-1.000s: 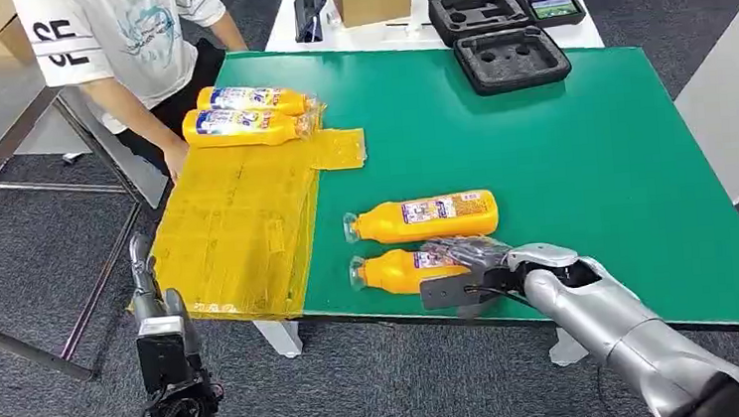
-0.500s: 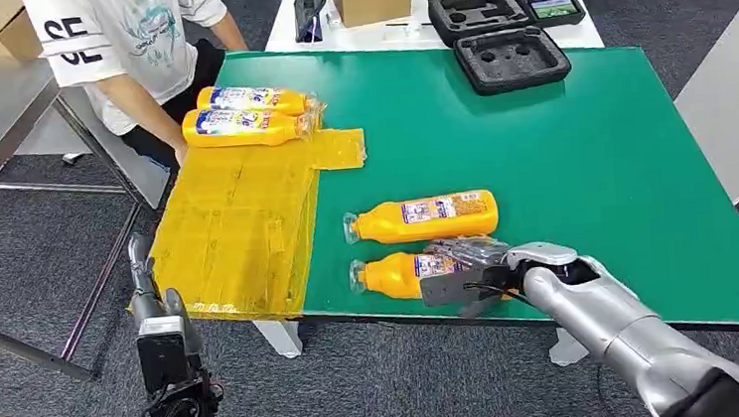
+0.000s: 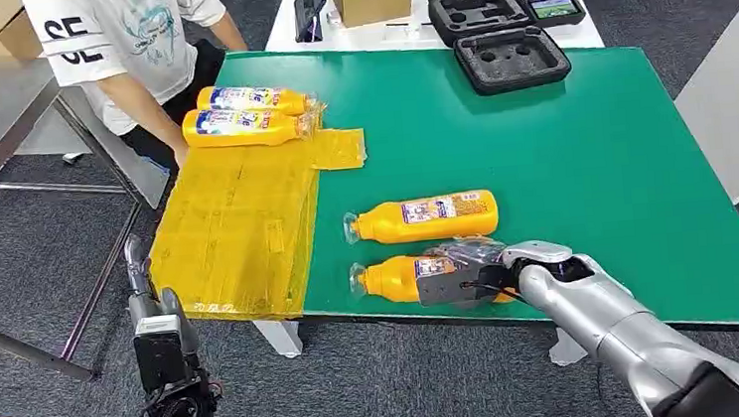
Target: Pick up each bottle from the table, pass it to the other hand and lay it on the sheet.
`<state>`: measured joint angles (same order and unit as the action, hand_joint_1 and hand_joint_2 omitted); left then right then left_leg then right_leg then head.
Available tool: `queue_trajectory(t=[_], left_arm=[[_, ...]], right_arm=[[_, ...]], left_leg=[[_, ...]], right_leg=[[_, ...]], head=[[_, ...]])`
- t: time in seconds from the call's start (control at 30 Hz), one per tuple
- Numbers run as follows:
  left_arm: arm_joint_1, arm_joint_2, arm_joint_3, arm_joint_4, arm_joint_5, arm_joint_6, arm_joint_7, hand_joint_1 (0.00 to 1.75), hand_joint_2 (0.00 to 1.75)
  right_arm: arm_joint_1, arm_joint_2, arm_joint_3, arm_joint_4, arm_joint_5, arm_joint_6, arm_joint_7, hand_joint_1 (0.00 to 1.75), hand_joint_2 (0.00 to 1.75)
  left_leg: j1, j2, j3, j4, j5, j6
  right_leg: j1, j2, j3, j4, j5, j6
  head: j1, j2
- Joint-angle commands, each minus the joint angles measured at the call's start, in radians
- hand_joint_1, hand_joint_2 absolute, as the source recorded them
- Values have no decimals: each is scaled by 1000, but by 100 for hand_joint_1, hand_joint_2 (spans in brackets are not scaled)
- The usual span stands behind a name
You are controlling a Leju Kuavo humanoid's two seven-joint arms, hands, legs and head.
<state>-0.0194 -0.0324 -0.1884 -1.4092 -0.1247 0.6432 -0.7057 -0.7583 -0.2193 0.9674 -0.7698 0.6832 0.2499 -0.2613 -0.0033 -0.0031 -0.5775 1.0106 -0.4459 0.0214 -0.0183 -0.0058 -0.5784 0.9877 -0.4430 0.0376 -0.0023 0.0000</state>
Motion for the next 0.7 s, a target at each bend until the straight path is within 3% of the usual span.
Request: queue_trajectory(t=[0.03,0.27,0.4,0.43,0.53,0.7], left_arm=[[-8,-12,19,48,2,4,8,0,0],[-2,-13,23,39,1,0,8,0,0],[4,-16,23,16,13,-45,8,0,0],[1,-18,20,10,22,-71,8,0,0],[-10,-23,9,-1,86,-184,8,0,0],[-8,-18,-12,-54,113,-253,41,0,0]], right_arm=[[-26,6,44,40,2,-7,-8,175,175],[-7,18,26,29,4,-49,-14,175,175],[59,59,-100,-28,-96,-165,-111,175,175],[89,83,-152,-78,-154,-199,-183,175,175],[181,163,-322,-198,-343,-238,-273,175,175],[249,221,-390,-258,-413,-260,-301,175,175]], left_leg=[[1,1,2,-1,0,-2],[1,1,2,-1,-1,-1],[2,1,3,-1,-1,-2],[1,1,2,-1,-1,-1],[1,2,1,0,-1,-2],[3,0,1,0,-1,-2]], right_leg=[[1,1,2,-1,0,-2],[1,1,2,-1,0,-2],[2,1,3,-2,0,-2],[1,1,2,-1,0,-1],[1,3,0,0,0,-2],[3,0,1,0,-1,-3]], head=[[0,0],[0,0],[0,0],[0,0],[0,0],[0,0]])
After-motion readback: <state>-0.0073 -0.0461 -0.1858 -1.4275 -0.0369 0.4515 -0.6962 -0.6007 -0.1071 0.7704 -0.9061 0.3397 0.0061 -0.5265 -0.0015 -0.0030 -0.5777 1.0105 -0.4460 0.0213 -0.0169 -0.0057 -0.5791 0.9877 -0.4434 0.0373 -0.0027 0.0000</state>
